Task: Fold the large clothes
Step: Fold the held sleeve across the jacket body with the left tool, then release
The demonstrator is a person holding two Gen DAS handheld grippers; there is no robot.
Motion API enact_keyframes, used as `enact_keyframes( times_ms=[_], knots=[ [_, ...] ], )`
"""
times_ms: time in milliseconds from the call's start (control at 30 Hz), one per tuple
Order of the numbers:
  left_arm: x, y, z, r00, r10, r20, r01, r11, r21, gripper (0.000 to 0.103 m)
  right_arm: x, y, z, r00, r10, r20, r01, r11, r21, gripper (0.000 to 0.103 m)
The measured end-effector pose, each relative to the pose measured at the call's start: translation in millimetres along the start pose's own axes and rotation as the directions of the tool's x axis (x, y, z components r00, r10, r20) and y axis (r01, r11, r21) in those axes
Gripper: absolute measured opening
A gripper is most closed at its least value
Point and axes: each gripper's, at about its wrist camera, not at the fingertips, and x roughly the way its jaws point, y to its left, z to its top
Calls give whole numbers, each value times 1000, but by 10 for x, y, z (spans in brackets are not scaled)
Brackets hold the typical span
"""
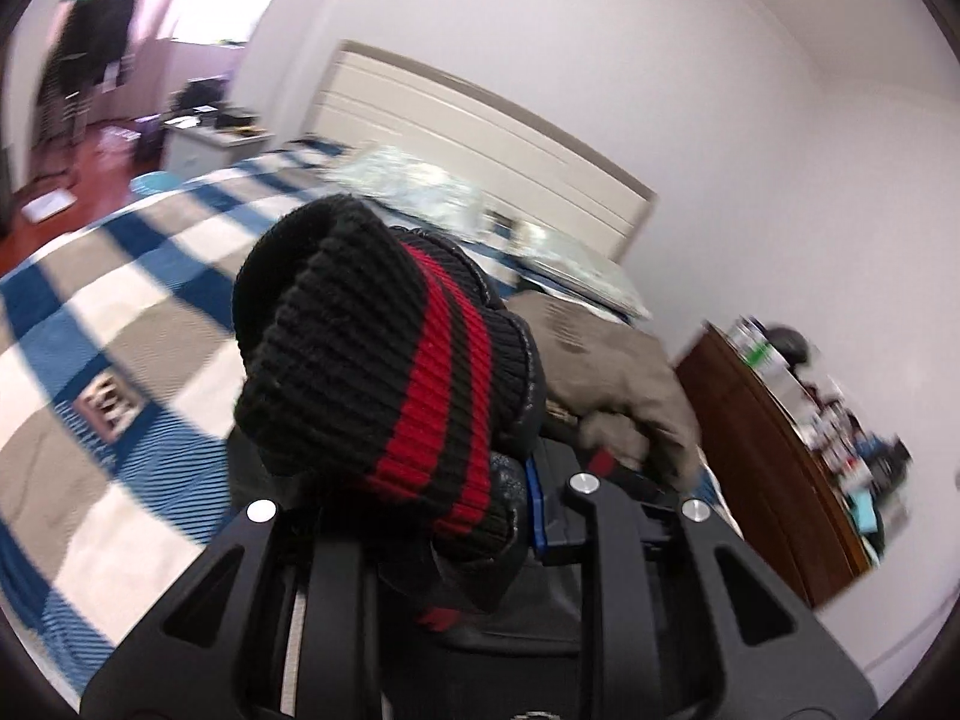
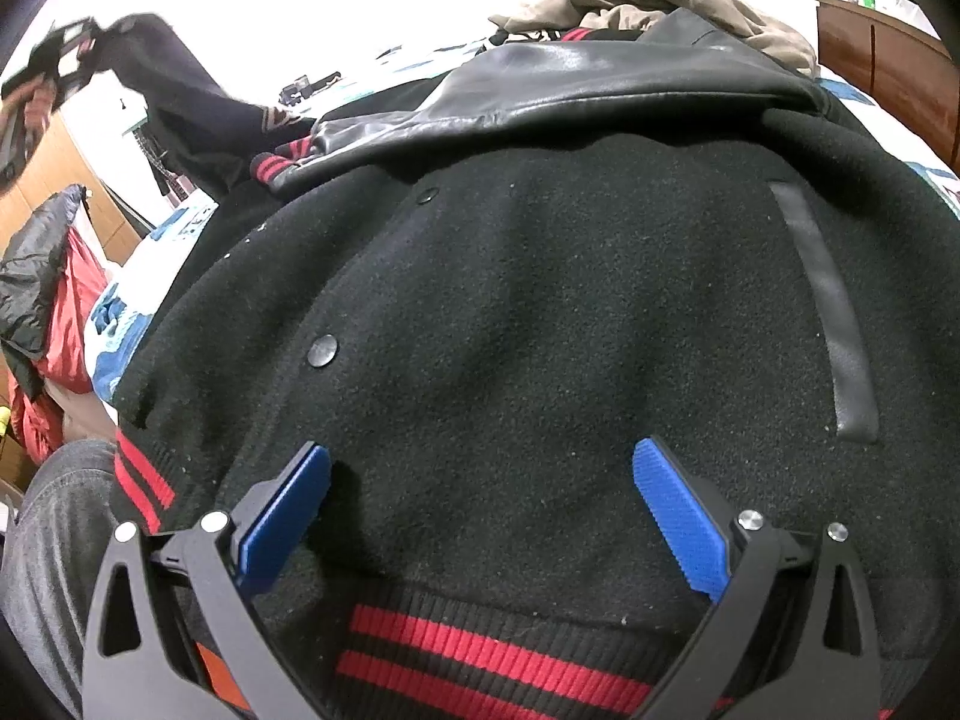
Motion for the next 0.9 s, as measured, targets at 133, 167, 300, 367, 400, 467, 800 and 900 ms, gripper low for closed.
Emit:
enact_keyframes(
  times_ms=[133, 167, 300, 367, 400, 467, 800, 900],
  knots=[
    [333, -657, -82, 995, -69, -76, 75, 993, 88, 23, 8, 17, 12, 1000, -9, -8, 9, 1000, -5, 99],
    [432, -828, -121, 992, -85, -99, 95, 989, 112, 23, 9, 20, 15, 1000, -10, -11, 10, 1000, -5, 99],
    [926, -1540, -346, 968, -135, -212, 181, 960, 215, 23, 1, -6, 53, 1000, 7, -22, -6, 1000, 18, 99],
    [1167, -1847, -518, 953, -137, -272, 210, 942, 261, 23, -27, -59, 98, 999, 39, -30, -37, 998, 49, 99],
    [1308, -2026, -646, 945, -125, -303, 218, 931, 294, 23, -67, -108, 129, 997, 69, -32, -66, 995, 78, 99],
    [1554, -2232, -873, 930, -109, -351, 234, 912, 337, 23, -187, -200, 168, 992, 122, -12, -119, 984, 132, 99],
    [2636, -3067, -2229, 849, 41, -527, 307, 773, 555, 23, -1065, -489, 306, 973, 156, 168, -189, 961, 200, 99],
    [2864, -3303, -2579, 832, 122, -541, 315, 700, 641, 23, -1337, -587, 257, 966, 136, 220, -185, 958, 219, 99]
  ],
)
